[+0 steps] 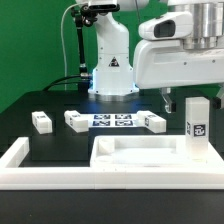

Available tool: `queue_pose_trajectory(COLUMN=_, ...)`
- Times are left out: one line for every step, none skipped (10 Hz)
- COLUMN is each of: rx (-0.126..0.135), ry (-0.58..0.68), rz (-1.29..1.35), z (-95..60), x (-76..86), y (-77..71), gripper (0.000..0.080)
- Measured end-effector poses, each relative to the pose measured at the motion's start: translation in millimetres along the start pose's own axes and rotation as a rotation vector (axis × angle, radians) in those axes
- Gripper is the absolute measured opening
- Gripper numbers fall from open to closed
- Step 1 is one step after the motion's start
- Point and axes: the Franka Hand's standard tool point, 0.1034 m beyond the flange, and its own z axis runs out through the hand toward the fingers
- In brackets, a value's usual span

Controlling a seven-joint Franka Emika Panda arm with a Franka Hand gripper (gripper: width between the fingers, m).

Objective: Assemble desk

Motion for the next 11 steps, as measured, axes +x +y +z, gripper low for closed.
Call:
queue_pose_trajectory(rx=-0.001, ry=-0.002, rz=0.011, z=0.9, x=-1.3, y=0.0, gripper=0.0640)
queue_pose_trajectory(rx=0.000, ry=-0.003, rz=0.026, z=1.0, x=-1.3, y=0.0, gripper=0.0640)
queue_pose_trajectory(rx=0.000, ry=-0.003, rz=0.086, z=1.2, x=-1.5, y=-0.4, gripper=0.0450)
queue_pose_trajectory(rx=0.000, ry=-0.003, rz=0.140, z=1.2, x=-1.5, y=-0.7, gripper=0.0450)
queue_pose_trajectory(rx=0.001, ry=-0.003, rz=0.221, z=1.3, x=-1.6, y=-1.4, gripper=0.0288)
queue_pose_trajectory(rx=0.001, ry=-0.003, rz=0.278, z=1.3, x=-1.6, y=-1.7, gripper=0.0288)
queue_pose_trajectory(rx=0.002, ry=-0.004, rz=0.330, z=1.4, x=-1.7, y=-2.1, gripper=0.0288)
queue_pose_trajectory(rx=0.003, ry=0.003, rz=0.434, z=2.1, x=-0.9, y=-2.3, gripper=0.0288)
queue_pose_trajectory(rx=0.015, ry=0.017, rz=0.570, z=2.5, x=1.2, y=-1.5, gripper=0.0288)
queue_pose_trajectory(rx=0.035, ry=0.014, rz=0.696, z=2.5, x=2.1, y=0.8, gripper=0.0288)
queue_pose_trajectory(rx=0.052, ry=0.004, rz=0.806, z=2.4, x=2.0, y=2.0, gripper=0.0288)
